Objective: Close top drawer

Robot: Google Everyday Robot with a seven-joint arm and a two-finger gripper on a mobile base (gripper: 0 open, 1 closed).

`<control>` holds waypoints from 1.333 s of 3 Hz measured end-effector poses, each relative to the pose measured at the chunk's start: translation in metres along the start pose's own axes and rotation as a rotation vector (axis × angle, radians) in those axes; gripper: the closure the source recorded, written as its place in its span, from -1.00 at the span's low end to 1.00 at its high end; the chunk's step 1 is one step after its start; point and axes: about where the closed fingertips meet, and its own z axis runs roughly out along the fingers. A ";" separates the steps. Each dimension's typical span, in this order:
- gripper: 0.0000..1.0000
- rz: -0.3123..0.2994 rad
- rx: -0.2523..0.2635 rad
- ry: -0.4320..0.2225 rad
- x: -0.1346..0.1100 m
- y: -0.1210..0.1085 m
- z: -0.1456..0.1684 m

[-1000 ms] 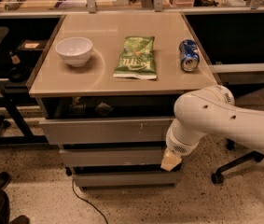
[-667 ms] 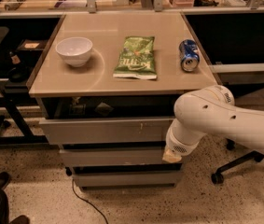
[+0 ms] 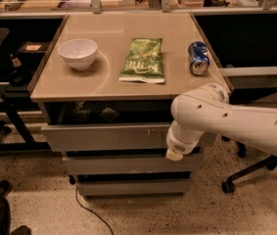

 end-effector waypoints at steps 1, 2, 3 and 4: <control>1.00 0.004 0.021 0.018 -0.007 -0.023 0.013; 1.00 -0.002 0.044 0.032 -0.012 -0.043 0.016; 0.64 -0.003 0.046 0.032 -0.013 -0.044 0.016; 0.18 -0.003 0.046 0.032 -0.013 -0.044 0.016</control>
Offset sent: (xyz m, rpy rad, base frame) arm 0.0737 -0.0034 -0.0080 -0.0684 -0.0563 -0.0082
